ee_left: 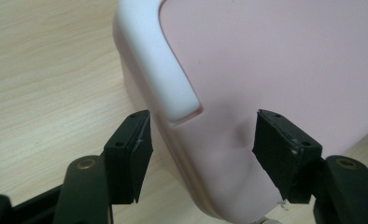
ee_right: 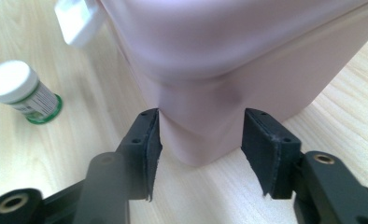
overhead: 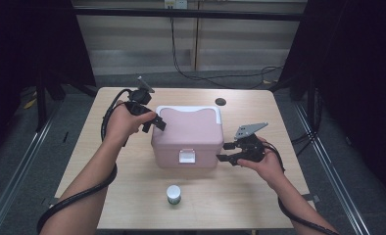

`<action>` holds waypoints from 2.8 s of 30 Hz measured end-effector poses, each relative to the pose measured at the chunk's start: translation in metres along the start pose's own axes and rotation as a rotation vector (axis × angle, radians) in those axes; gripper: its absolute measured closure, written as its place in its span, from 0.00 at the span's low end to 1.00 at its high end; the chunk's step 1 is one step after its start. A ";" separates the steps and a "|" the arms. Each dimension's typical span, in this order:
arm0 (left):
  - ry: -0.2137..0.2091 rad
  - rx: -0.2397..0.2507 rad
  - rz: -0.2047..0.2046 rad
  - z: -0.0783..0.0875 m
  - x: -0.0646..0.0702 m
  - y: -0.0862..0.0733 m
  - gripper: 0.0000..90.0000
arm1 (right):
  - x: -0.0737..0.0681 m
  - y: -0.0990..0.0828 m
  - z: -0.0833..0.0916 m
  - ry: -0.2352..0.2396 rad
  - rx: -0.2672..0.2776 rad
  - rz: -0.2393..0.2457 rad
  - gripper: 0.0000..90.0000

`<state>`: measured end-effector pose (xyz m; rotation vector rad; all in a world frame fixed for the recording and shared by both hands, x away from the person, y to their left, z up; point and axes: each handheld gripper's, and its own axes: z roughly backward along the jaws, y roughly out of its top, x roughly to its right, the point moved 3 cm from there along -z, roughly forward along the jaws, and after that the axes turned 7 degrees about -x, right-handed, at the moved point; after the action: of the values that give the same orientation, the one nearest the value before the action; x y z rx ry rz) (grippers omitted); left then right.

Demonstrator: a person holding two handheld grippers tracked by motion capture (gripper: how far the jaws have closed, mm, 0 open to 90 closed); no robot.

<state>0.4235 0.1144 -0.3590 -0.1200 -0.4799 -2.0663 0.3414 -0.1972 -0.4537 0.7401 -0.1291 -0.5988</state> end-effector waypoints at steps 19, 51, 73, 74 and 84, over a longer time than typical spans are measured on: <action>0.036 0.014 0.011 0.012 -0.007 0.003 0.41 | 0.007 0.013 0.040 -0.022 -0.010 -0.022 0.83; 0.052 0.043 0.049 0.012 -0.018 0.015 0.35 | 0.008 0.069 0.049 0.032 -0.048 -0.071 1.00; 0.028 0.056 0.060 0.003 -0.018 0.027 0.32 | 0.006 0.076 0.043 0.026 -0.068 -0.048 1.00; 0.034 0.059 0.061 0.003 -0.018 0.028 0.32 | 0.005 0.076 0.043 0.022 -0.069 -0.045 1.00; 0.027 0.065 0.056 -0.005 -0.016 0.034 0.32 | 0.006 0.074 0.043 0.028 -0.053 -0.046 1.00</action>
<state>0.4611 0.1109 -0.3581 -0.0668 -0.5208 -1.9934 0.3676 -0.1831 -0.3730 0.7012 -0.0701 -0.6329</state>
